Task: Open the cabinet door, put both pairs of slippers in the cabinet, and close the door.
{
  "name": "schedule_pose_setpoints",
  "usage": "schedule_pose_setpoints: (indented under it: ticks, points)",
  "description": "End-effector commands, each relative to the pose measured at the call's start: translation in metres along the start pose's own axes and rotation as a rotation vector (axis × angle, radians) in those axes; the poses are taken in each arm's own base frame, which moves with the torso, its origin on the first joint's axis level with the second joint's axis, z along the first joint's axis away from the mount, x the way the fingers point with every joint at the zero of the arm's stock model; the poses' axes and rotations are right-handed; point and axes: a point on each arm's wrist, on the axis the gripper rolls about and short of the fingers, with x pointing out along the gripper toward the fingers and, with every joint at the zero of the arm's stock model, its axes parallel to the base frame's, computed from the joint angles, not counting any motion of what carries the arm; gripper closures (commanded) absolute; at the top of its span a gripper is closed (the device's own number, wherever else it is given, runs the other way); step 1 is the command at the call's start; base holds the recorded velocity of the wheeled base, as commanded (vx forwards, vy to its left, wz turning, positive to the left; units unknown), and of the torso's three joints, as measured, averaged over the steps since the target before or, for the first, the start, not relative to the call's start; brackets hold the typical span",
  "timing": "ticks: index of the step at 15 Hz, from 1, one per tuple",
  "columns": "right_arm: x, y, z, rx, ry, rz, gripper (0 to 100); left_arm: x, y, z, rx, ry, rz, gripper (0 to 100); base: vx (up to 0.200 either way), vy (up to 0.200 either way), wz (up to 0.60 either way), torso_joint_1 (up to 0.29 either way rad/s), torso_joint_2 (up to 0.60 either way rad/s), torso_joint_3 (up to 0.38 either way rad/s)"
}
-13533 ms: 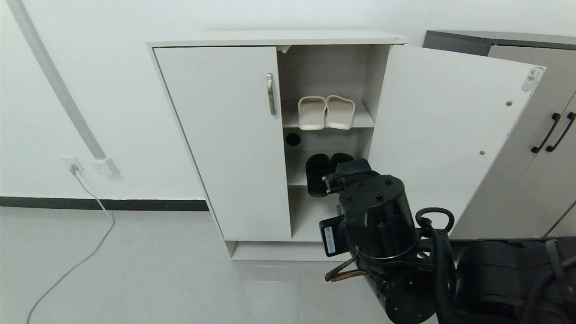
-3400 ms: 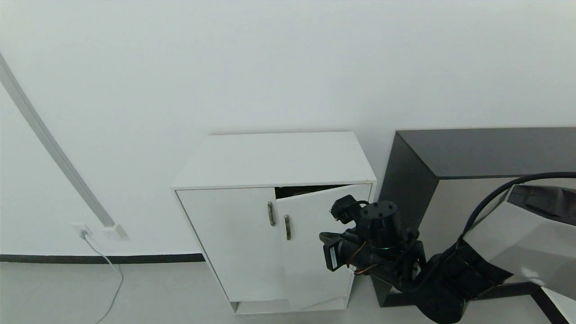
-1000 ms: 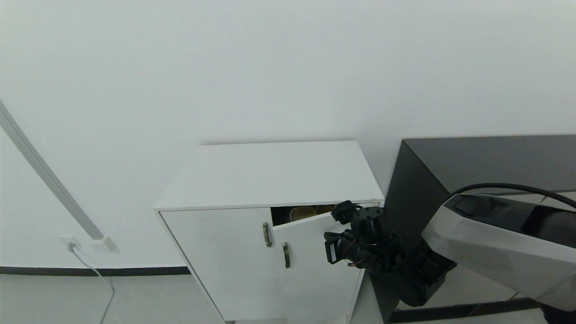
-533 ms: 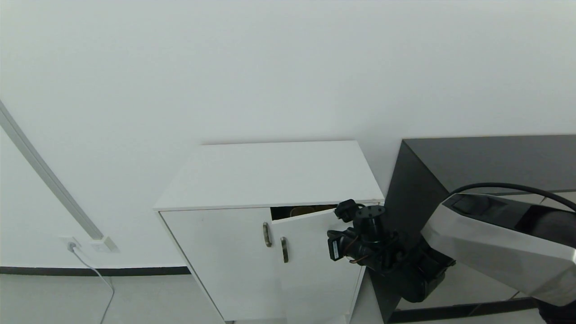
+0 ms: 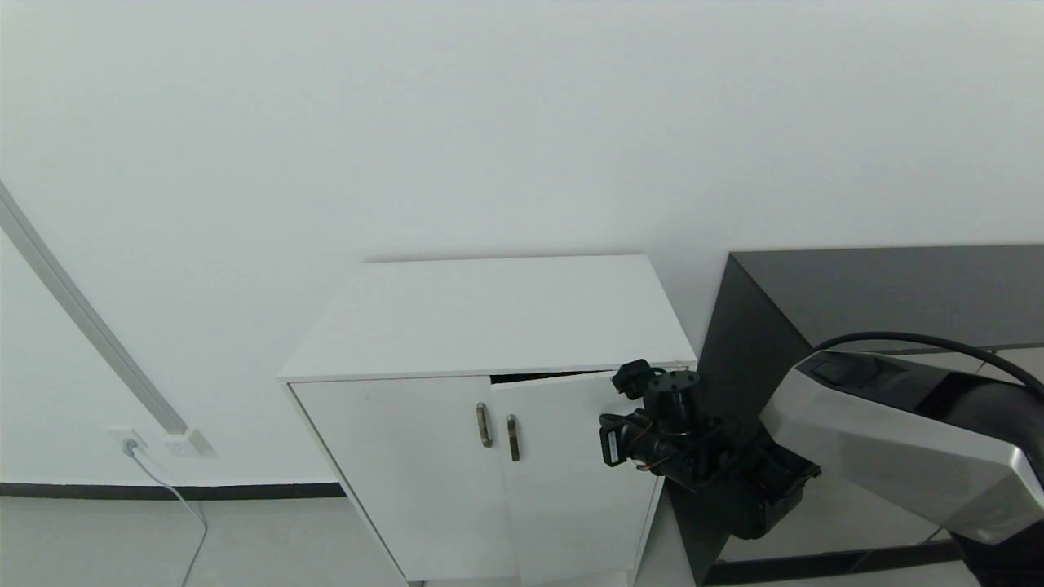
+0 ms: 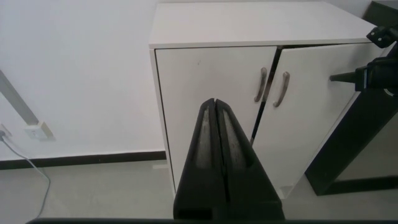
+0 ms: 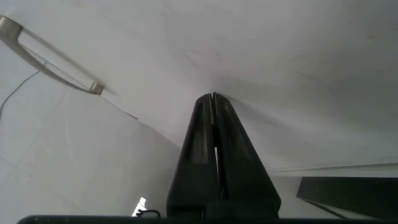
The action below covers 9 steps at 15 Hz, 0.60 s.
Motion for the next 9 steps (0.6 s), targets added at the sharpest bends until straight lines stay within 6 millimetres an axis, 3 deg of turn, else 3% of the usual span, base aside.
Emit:
schedule_pose_setpoints:
  ticks: [1, 9]
  points:
    - [0.0031, -0.002, -0.0037, 0.001, 0.007, -0.004, 100, 0.0, 0.0, 0.0, 0.0, 0.0, 0.0, 100, 0.0, 0.0, 0.0, 0.0, 0.0, 0.0]
    - [0.0048, -0.0065, -0.003, 0.006, 0.003, -0.014, 100, 0.0, 0.0, 0.0, -0.002, 0.0, 0.0, 100, 0.0, 0.0, 0.0, 0.0, 0.0, 0.0]
